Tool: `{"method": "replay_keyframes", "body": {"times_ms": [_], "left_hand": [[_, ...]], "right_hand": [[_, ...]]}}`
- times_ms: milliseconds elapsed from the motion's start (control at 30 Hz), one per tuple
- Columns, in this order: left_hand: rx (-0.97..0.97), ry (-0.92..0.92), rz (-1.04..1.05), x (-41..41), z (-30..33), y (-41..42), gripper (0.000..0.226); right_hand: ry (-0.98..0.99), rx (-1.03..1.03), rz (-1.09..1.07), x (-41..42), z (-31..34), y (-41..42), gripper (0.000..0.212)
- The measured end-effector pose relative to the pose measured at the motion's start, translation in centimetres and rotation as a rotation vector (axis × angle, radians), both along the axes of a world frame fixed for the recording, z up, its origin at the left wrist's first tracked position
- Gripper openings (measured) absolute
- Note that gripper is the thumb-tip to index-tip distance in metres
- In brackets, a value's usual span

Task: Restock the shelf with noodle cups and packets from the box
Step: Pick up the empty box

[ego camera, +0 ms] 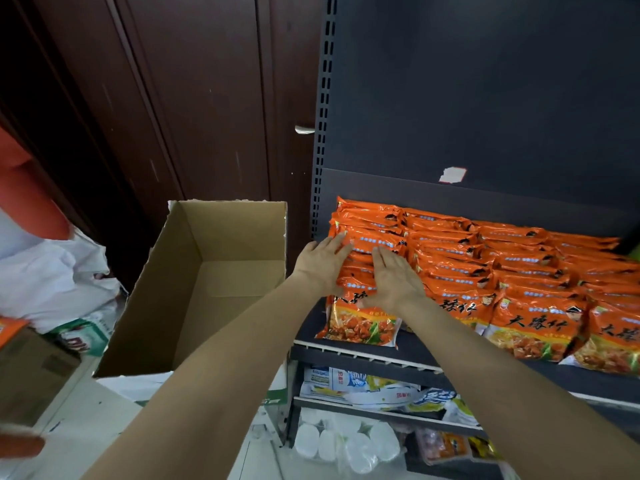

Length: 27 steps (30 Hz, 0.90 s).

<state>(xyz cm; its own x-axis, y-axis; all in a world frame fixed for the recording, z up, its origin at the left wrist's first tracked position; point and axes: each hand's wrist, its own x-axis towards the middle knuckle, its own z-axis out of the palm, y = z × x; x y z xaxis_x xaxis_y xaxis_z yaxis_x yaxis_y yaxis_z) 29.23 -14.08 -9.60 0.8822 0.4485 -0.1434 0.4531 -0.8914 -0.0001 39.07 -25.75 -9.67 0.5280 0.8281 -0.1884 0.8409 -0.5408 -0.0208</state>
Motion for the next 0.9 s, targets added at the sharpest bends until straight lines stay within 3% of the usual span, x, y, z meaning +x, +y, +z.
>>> {"method": "replay_keyframes", "body": {"times_ms": [300, 467, 567, 733, 900], "left_hand": [[-0.024, 0.059, 0.017, 0.0, 0.0, 0.7, 0.107], [-0.017, -0.151, 0.019, -3.0, 1.0, -0.8, 0.082], [0.001, -0.211, 0.099, -6.0, 1.5, -1.4, 0.069], [-0.026, -0.310, 0.178, -12.6, 2.0, -1.0, 0.038], [-0.152, -0.349, 0.237, -20.5, 0.7, 1.3, 0.030]], "right_hand": [[-0.056, -0.006, 0.030, 1.2, -0.3, -0.6, 0.101], [0.036, 0.246, 0.099, -0.8, -0.4, -2.0, 0.089], [0.142, 0.382, 0.167, -3.1, 0.0, -2.1, 0.067], [0.236, 0.399, 0.221, -9.0, 0.0, -0.7, 0.040], [0.289, 0.298, 0.245, -16.2, -1.0, 0.9, 0.037]]}}
